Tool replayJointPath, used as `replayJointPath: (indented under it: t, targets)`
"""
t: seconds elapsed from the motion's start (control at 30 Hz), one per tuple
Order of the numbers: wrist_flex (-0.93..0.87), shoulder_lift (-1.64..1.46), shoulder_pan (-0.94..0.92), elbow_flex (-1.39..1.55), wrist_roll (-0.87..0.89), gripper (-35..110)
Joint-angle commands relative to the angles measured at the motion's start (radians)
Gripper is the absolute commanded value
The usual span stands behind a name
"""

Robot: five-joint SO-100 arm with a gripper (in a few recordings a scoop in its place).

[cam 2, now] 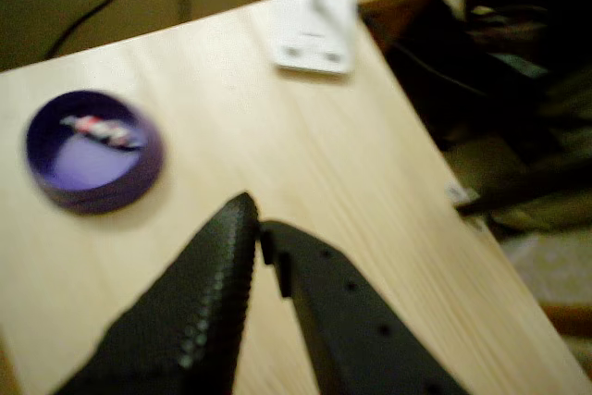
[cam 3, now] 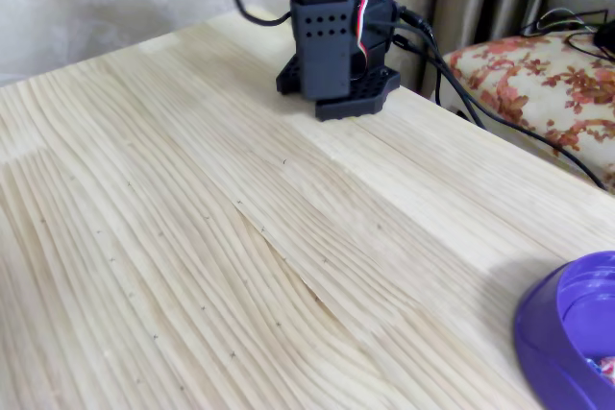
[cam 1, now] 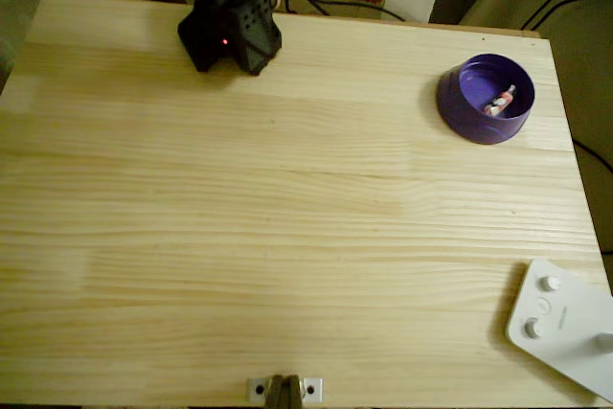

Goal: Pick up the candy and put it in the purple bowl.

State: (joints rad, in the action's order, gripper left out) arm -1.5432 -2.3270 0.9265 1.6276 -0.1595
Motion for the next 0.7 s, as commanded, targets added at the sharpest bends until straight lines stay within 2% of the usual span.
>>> replayJointPath:
  t: [0.0, 0.17, 0.4, 0.67]
  targets:
    - [0.023, -0.160, -0.155, 0.074, -0.002, 0]
    - [0.040, -0.311, -0.373, 0.202, 0.002, 0]
    - [0.183, -0.612, -0.621, 0.518, -0.002, 0]
    - [0.295, -0.868, -0.729, 0.841, -0.017, 0]
